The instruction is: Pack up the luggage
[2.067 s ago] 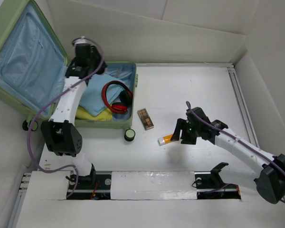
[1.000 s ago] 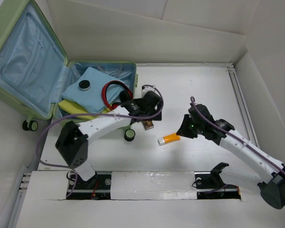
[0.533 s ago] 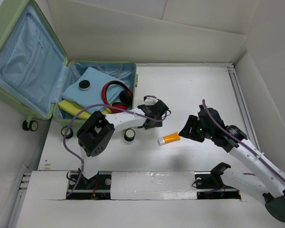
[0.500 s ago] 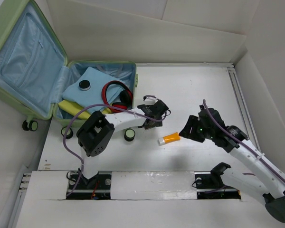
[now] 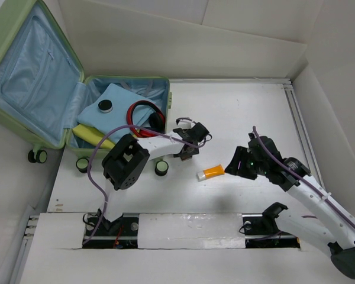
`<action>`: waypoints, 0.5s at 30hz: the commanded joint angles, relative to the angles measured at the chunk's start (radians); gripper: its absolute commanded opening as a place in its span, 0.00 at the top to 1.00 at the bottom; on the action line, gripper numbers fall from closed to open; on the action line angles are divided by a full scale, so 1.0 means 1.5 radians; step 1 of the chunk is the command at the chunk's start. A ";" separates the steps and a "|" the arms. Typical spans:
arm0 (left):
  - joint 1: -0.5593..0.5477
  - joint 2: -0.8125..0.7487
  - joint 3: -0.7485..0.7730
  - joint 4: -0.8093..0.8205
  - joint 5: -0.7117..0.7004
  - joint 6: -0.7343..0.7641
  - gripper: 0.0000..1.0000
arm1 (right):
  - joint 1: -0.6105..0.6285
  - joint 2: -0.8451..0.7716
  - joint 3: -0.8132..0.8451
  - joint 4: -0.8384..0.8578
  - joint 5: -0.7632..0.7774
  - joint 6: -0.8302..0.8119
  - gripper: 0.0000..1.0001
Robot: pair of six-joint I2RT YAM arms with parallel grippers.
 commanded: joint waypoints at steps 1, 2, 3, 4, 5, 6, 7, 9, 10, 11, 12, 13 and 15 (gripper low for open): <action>0.000 0.042 0.007 0.002 0.035 -0.027 0.53 | -0.004 -0.007 0.028 -0.008 0.013 -0.018 0.43; 0.000 0.042 0.022 0.009 0.043 -0.027 0.64 | -0.004 -0.007 0.028 -0.008 0.013 -0.024 0.43; 0.000 0.033 0.022 0.009 0.050 -0.020 0.69 | -0.004 -0.007 0.028 -0.008 0.013 -0.024 0.43; 0.000 0.033 0.036 0.016 0.057 -0.012 0.72 | -0.004 -0.007 0.028 -0.008 0.013 -0.024 0.43; 0.000 0.023 0.050 0.016 0.071 -0.006 0.75 | -0.004 -0.007 0.028 -0.008 0.019 -0.024 0.43; 0.000 0.011 0.065 0.008 0.077 0.003 0.78 | -0.004 -0.007 0.034 -0.015 0.026 -0.024 0.43; 0.000 0.002 0.099 0.001 0.077 0.009 0.80 | -0.004 -0.007 0.034 -0.015 0.026 -0.024 0.43; -0.006 -0.029 0.134 0.001 0.083 0.032 0.80 | -0.004 -0.007 0.034 -0.015 0.026 -0.024 0.43; -0.012 -0.040 0.153 0.001 0.084 0.040 0.80 | -0.004 -0.007 0.034 -0.015 0.026 -0.024 0.42; -0.012 -0.050 0.191 -0.007 0.084 0.049 0.80 | -0.004 -0.001 0.034 -0.008 0.026 -0.024 0.42; -0.012 -0.058 0.211 -0.007 0.084 0.055 0.80 | -0.004 -0.001 0.034 -0.008 0.026 -0.024 0.42; -0.012 -0.073 0.230 -0.018 0.084 0.068 0.80 | -0.004 -0.001 0.028 0.000 0.020 -0.024 0.42; 0.011 -0.090 0.273 -0.046 0.084 0.076 0.79 | -0.004 0.013 0.028 0.006 0.020 -0.024 0.42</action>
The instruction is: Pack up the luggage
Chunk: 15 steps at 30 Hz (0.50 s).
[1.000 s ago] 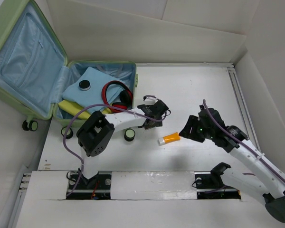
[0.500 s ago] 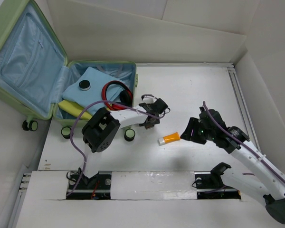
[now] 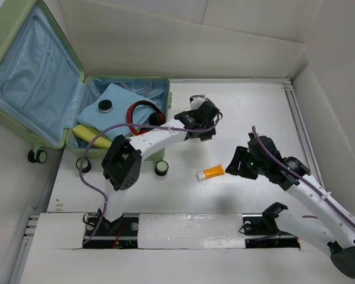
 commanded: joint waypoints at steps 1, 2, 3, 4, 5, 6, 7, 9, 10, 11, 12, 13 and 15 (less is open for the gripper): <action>0.052 -0.116 0.072 -0.035 -0.007 0.033 0.79 | -0.003 0.009 0.024 0.023 0.003 -0.009 0.42; 0.074 -0.135 0.072 -0.035 -0.007 0.033 0.79 | -0.003 0.015 0.024 0.023 -0.003 -0.009 0.42; 0.099 -0.154 0.042 -0.026 -0.007 0.043 0.79 | -0.003 0.022 0.024 0.032 -0.003 -0.009 0.42; 0.149 -0.197 0.024 -0.014 -0.001 0.051 0.79 | -0.003 0.022 0.024 0.042 -0.011 -0.009 0.42; 0.175 -0.217 0.005 -0.004 -0.001 0.061 0.77 | -0.003 0.030 0.018 0.048 -0.019 -0.009 0.42; 0.205 -0.234 -0.018 0.003 -0.001 0.074 0.77 | -0.003 0.037 0.018 0.048 -0.019 -0.009 0.42; 0.234 -0.248 -0.028 0.003 0.005 0.080 0.77 | -0.003 0.037 0.018 0.058 -0.019 -0.009 0.42; 0.324 -0.282 -0.045 0.010 0.023 0.086 0.76 | -0.003 0.046 0.018 0.066 -0.026 -0.009 0.42; 0.356 -0.291 -0.064 0.010 0.042 0.093 0.76 | -0.003 0.055 0.018 0.074 -0.026 -0.009 0.42; 0.387 -0.299 -0.078 0.021 0.075 0.093 0.75 | 0.005 0.064 0.018 0.074 -0.026 -0.009 0.42; 0.443 -0.317 -0.094 0.029 0.085 0.104 0.73 | 0.005 0.064 0.018 0.080 -0.018 -0.002 0.42; 0.467 -0.324 -0.126 0.044 0.085 0.104 0.73 | 0.005 0.074 0.018 0.080 -0.018 -0.002 0.42; 0.521 -0.324 -0.153 0.051 0.093 0.119 0.72 | 0.012 0.083 0.018 0.089 -0.010 0.004 0.42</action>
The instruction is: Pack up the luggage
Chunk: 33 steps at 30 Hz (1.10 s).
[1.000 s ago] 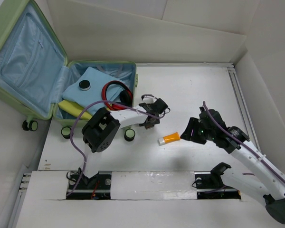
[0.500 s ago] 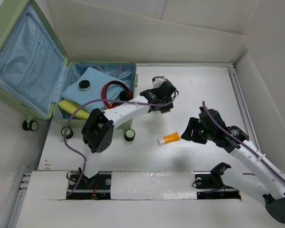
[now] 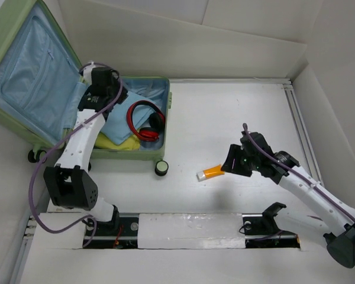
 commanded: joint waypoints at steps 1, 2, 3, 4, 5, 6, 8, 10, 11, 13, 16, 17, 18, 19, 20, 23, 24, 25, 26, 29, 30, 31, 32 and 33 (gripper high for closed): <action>0.052 -0.009 -0.055 0.017 0.044 0.044 0.72 | 0.015 0.017 0.018 0.049 0.005 0.005 0.42; 0.072 0.005 -0.063 0.017 0.044 0.053 0.72 | 0.015 0.023 0.025 0.056 0.005 0.005 0.42; 0.072 0.013 -0.072 0.017 0.044 0.053 0.72 | 0.023 0.033 0.025 0.056 0.005 0.005 0.42; 0.078 0.022 -0.072 0.017 0.030 0.060 0.72 | 0.023 0.039 0.025 0.056 0.005 0.005 0.42; 0.084 0.031 -0.078 0.017 0.024 0.060 0.71 | 0.029 0.049 0.032 0.063 0.005 0.011 0.42; 0.085 0.040 -0.086 0.017 0.018 0.067 0.71 | 0.029 0.049 0.032 0.063 0.005 0.011 0.42; 0.091 0.069 -0.086 0.017 0.018 0.075 0.70 | 0.035 0.058 0.038 0.070 0.012 0.011 0.42; 0.091 0.094 -0.066 0.017 0.024 0.075 0.60 | 0.043 0.073 0.038 0.070 0.012 0.018 0.42; 0.091 0.094 -0.060 0.011 0.030 0.075 0.57 | 0.043 0.073 0.038 0.070 0.012 0.018 0.42; 0.091 0.094 -0.060 0.019 0.045 0.081 0.43 | 0.049 0.090 0.032 0.077 0.012 0.025 0.40; 0.091 0.071 -0.054 0.019 0.058 0.081 0.17 | 0.056 0.112 0.023 0.083 0.012 0.032 0.34; 0.091 0.058 -0.054 0.019 0.065 0.087 0.13 | 0.062 0.112 0.023 0.089 0.012 0.040 0.33; 0.091 0.050 -0.054 0.019 0.065 0.093 0.09 | 0.062 0.128 0.016 0.089 0.012 0.047 0.30; 0.091 0.040 -0.054 0.019 0.065 0.093 0.08 | 0.068 0.134 0.010 0.097 0.012 0.047 0.28; 0.091 0.027 -0.064 0.019 0.071 0.099 0.08 | 0.068 0.140 0.010 0.107 0.012 0.061 0.27; 0.072 -0.043 -0.100 0.042 0.086 0.107 0.07 | 0.074 0.168 -0.015 0.138 0.003 0.073 0.22; 0.065 -0.061 -0.109 0.042 0.093 0.113 0.07 | 0.074 0.176 -0.015 0.149 0.003 0.085 0.22; 0.058 -0.094 -0.118 0.050 0.109 0.114 0.07 | 0.074 0.185 -0.024 0.160 -0.005 0.095 0.20; 0.058 -0.105 -0.138 0.050 0.127 0.114 0.07 | 0.074 0.206 -0.024 0.170 -0.011 0.095 0.20; 0.058 -0.141 -0.170 0.057 0.203 0.114 0.07 | 0.074 0.248 -0.010 0.185 0.007 0.112 0.18; 0.058 -0.150 -0.197 0.064 0.224 0.106 0.07 | 0.080 0.278 -0.003 0.185 0.007 0.112 0.18; 0.058 -0.159 -0.210 0.064 0.255 0.106 0.07 | 0.080 0.294 0.004 0.191 0.018 0.119 0.17; 0.058 -0.176 -0.222 0.064 0.264 0.106 0.07 | 0.080 0.309 0.023 0.191 0.024 0.120 0.17; 0.058 -0.184 -0.238 0.064 0.265 0.106 0.07 | 0.080 0.324 0.035 0.185 0.034 0.128 0.15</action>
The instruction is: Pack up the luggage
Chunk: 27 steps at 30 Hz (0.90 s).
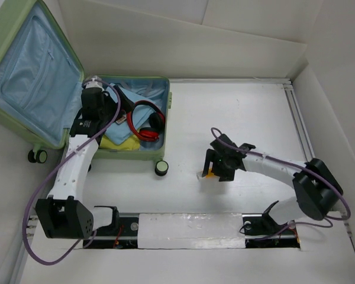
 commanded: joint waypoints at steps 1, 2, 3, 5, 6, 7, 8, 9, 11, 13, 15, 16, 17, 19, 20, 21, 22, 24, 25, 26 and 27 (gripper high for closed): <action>0.001 -0.022 -0.051 0.005 0.080 0.022 0.07 | 0.008 0.054 0.054 0.036 0.029 0.033 0.15; 0.001 -0.041 -0.057 0.012 0.094 0.029 0.07 | 0.008 0.068 0.062 0.028 0.037 0.033 0.15; 0.001 -0.048 -0.057 0.012 0.100 0.029 0.07 | 0.008 0.081 0.078 0.028 0.037 0.039 0.15; 0.001 -0.061 -0.064 0.012 0.112 0.037 0.07 | 0.008 0.112 0.087 0.028 0.051 0.055 0.20; -0.025 -0.069 -0.064 0.012 0.112 0.037 0.07 | 0.008 0.120 0.093 0.028 0.067 0.055 0.21; -0.041 -0.069 -0.055 0.012 0.112 0.049 0.07 | 0.008 0.134 0.093 0.028 0.076 0.063 0.22; -0.079 -0.069 -0.055 0.012 0.119 0.058 0.07 | 0.008 0.144 0.112 0.037 0.099 0.063 0.27; -0.101 -0.062 -0.049 0.012 0.119 0.068 0.07 | 0.008 0.156 0.113 0.038 0.099 0.063 0.27; -0.156 -0.047 -0.030 0.020 0.110 0.077 0.07 | 0.002 0.208 0.162 0.038 0.124 0.048 0.31; -0.255 -0.019 -0.006 0.012 0.046 0.096 0.07 | -0.012 0.243 0.226 0.009 0.159 0.019 0.31; -0.346 -0.002 0.021 0.012 -0.012 0.102 0.06 | -0.019 0.265 0.263 -0.014 0.184 -0.004 0.29; -0.368 -0.002 0.022 0.018 -0.024 0.102 0.06 | -0.028 0.265 0.276 -0.015 0.192 -0.012 0.27; -0.382 0.004 0.022 0.026 -0.033 0.093 0.06 | -0.035 0.259 0.285 -0.015 0.193 -0.018 0.25; -0.389 0.010 0.014 0.033 -0.024 0.084 0.06 | -0.055 0.216 0.292 -0.015 0.193 -0.035 0.19; -0.396 0.010 0.008 0.033 -0.024 0.084 0.06 | -0.063 0.199 0.292 -0.021 0.186 -0.042 0.18; -0.396 0.010 -0.002 0.042 -0.017 0.084 0.07 | -0.071 0.165 0.286 -0.021 0.178 -0.049 0.16; -0.402 0.010 -0.002 0.049 -0.017 0.084 0.07 | -0.080 0.148 0.278 -0.038 0.178 -0.055 0.16; -0.441 0.026 -0.009 0.049 -0.031 0.101 0.07 | -0.104 0.115 0.260 -0.056 0.184 -0.065 0.16; -0.460 0.034 -0.009 0.049 -0.044 0.111 0.07 | -0.113 0.079 0.249 -0.071 0.184 -0.065 0.16; -0.477 0.045 -0.009 0.055 -0.051 0.138 0.07 | -0.138 0.061 0.239 -0.071 0.184 -0.071 0.18; -0.514 0.075 -0.002 0.055 -0.062 0.150 0.07 | -0.153 0.045 0.215 -0.080 0.184 -0.071 0.20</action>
